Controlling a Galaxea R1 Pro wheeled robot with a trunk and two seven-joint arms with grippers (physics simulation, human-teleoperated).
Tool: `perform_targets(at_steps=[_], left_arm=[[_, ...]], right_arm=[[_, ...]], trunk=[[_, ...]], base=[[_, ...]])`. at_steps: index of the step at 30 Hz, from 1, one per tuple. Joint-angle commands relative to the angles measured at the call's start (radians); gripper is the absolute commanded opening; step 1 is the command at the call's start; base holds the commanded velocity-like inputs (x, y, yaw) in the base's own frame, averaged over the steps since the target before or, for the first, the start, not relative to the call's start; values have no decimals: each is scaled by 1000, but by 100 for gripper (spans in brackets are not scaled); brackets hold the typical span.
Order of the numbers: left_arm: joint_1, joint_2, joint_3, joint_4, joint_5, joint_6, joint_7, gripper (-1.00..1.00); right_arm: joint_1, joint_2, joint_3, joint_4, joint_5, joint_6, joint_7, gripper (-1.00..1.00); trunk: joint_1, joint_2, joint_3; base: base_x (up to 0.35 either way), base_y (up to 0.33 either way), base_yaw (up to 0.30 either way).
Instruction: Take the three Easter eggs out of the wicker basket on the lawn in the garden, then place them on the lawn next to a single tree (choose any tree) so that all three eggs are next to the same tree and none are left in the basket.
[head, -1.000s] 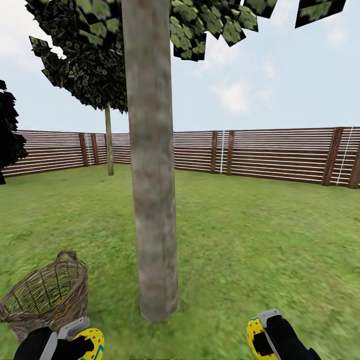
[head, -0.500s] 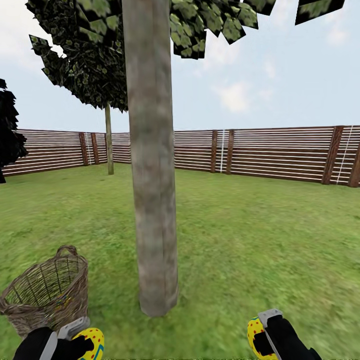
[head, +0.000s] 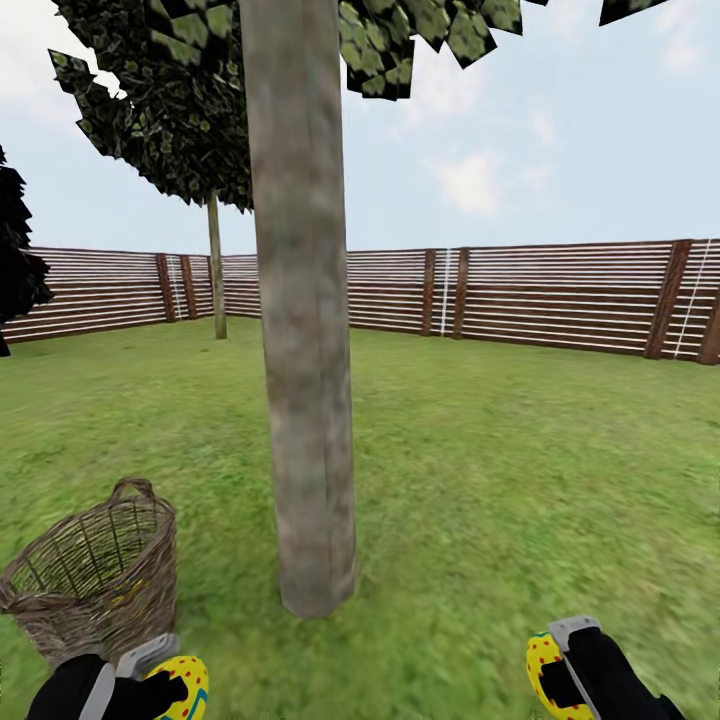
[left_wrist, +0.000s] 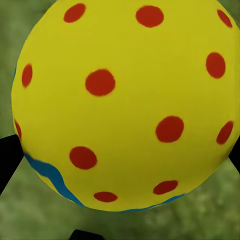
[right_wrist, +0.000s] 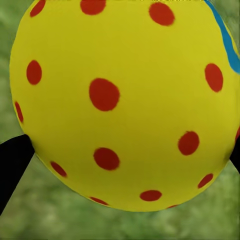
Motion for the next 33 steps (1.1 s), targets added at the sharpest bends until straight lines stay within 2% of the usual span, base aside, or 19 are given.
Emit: perform_targets(at_steps=[1,33], left_arm=[[-1,0,2,-1,-1,5,-4,-100],[-1,0,2,-1,-1,5,-4,-100]], right_arm=[[0,-2,0,-2,11,4,10,-100],[0,9,3,-3,11,4,10,-100]], trunk=[[0,-1,-5],[15,-8,-129]], base=[[0,0,0],[0,0,0]])
